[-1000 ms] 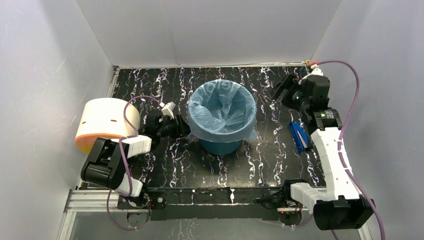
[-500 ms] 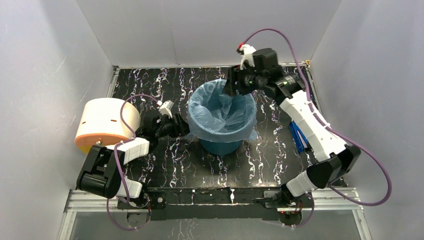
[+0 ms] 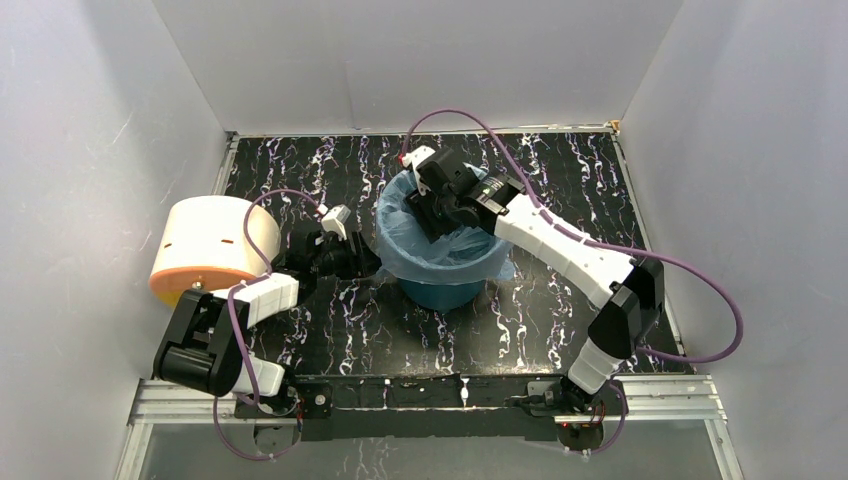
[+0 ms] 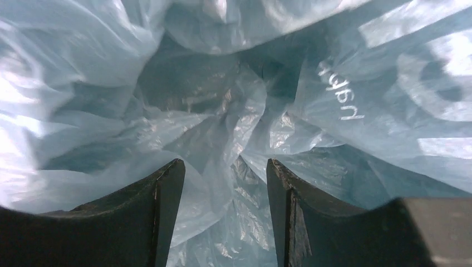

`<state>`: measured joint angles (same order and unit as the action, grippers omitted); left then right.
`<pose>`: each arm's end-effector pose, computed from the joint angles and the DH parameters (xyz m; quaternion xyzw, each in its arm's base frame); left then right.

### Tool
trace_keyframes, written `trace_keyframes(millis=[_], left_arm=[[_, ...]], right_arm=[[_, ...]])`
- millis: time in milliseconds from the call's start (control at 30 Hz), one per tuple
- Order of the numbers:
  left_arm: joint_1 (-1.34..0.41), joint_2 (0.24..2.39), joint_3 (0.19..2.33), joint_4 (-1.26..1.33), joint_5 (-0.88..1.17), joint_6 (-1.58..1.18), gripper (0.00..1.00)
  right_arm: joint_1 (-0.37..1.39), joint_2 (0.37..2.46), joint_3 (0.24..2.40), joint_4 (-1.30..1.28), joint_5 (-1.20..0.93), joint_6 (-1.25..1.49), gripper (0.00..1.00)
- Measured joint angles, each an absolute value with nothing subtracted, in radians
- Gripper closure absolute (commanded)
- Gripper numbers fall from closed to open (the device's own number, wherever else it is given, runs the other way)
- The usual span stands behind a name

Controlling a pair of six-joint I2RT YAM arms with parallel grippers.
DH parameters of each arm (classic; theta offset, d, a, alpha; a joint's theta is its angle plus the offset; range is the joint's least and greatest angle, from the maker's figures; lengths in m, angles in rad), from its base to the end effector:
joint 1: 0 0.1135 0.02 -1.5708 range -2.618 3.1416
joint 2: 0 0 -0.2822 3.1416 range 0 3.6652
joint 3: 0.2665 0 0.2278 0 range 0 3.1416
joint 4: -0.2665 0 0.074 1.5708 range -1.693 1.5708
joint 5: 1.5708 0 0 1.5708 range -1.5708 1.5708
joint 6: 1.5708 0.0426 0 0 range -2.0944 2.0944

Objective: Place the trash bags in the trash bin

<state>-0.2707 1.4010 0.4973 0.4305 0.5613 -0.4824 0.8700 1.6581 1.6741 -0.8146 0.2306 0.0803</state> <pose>0.2381 -0.0896 0.2060 0.0571 0.8304 -0.4041 0.3792 0.2292 0.2566 0.3754 -0.3140 0.8661 0.0764 0.3814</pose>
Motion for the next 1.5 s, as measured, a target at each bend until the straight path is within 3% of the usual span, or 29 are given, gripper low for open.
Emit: trace_keyframes(millis=[400,633,700,900,1033,1500], left_arm=[[-0.271,1.42,0.518,0.4,0.591,-0.461,0.49],[-0.271,1.428,0.519,0.405,0.608,-0.465,0.5],[-0.271,1.433,0.519,0.409,0.613,-0.471,0.5],[-0.271,1.433,0.519,0.429,0.64,-0.495,0.51],[-0.271,1.435,0.519,0.428,0.648,-0.495,0.51],[-0.271,1.435,0.522,0.426,0.653,-0.51,0.55]], right_arm=[[0.865,1.658,1.461,-0.712,0.103,0.137,0.33],[0.865,1.685,1.441,-0.691,0.072,0.176,0.32],[0.866,1.687,1.439,-0.688,0.104,0.195,0.27],[0.863,1.489,1.32,-0.577,0.129,0.193,0.25],[0.863,1.431,1.398,-0.561,0.142,0.196,0.26],[0.848,1.656,1.364,-0.568,0.102,0.205,0.32]])
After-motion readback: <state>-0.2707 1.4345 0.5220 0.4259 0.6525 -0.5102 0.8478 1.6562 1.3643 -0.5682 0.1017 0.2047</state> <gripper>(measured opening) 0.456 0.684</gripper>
